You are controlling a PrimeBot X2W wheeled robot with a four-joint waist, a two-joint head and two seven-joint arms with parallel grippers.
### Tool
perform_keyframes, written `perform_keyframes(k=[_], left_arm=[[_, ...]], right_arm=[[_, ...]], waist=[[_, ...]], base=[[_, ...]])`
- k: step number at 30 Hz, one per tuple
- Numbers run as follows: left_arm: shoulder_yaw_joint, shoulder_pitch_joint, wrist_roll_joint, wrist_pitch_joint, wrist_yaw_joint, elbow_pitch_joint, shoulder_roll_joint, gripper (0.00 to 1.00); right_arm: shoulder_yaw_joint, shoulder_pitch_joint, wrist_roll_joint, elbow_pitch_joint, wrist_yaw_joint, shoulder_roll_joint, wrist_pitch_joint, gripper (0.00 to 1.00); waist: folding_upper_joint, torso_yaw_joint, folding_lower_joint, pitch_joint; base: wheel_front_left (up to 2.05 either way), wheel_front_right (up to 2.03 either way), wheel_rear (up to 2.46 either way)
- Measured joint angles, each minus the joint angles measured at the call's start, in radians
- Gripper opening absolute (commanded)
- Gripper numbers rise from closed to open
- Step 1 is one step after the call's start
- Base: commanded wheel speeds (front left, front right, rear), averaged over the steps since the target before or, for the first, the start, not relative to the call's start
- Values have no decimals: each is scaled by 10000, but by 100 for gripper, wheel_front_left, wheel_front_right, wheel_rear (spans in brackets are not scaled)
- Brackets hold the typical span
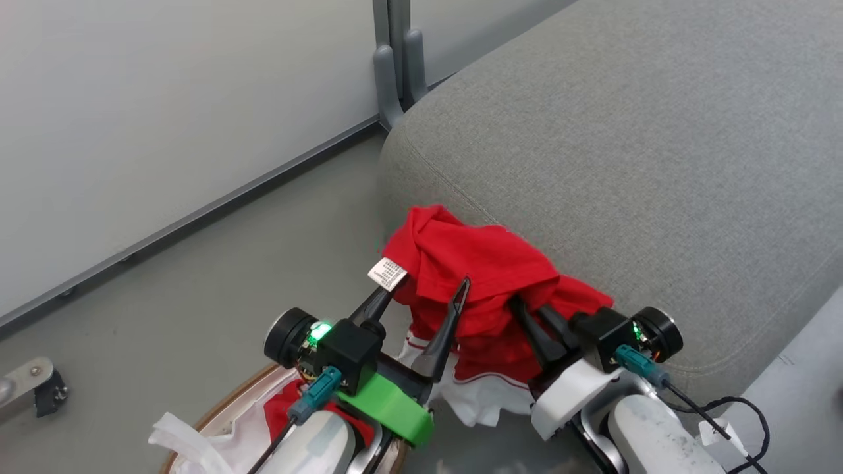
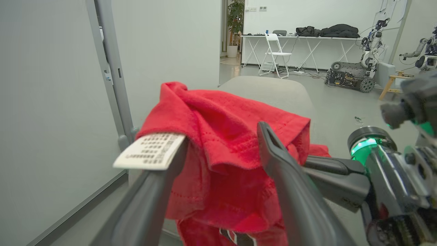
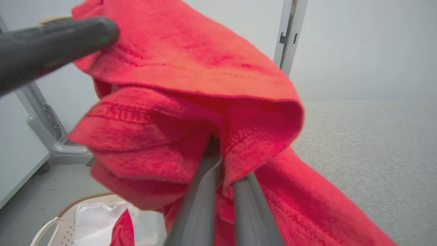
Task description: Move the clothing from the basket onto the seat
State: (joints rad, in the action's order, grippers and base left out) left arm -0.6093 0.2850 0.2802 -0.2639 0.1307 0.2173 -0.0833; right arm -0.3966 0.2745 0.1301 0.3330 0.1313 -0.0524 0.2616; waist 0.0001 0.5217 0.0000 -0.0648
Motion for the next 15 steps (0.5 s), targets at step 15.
perform_keyframes(k=[15], left_arm=[[-190,371,-10,0,0,-851,-1522,100]], right_arm=[[1854,4196,-1641,96,0,-1802,0,0]], waist=[[0,220,0,-1936]], base=[[0,0,0]])
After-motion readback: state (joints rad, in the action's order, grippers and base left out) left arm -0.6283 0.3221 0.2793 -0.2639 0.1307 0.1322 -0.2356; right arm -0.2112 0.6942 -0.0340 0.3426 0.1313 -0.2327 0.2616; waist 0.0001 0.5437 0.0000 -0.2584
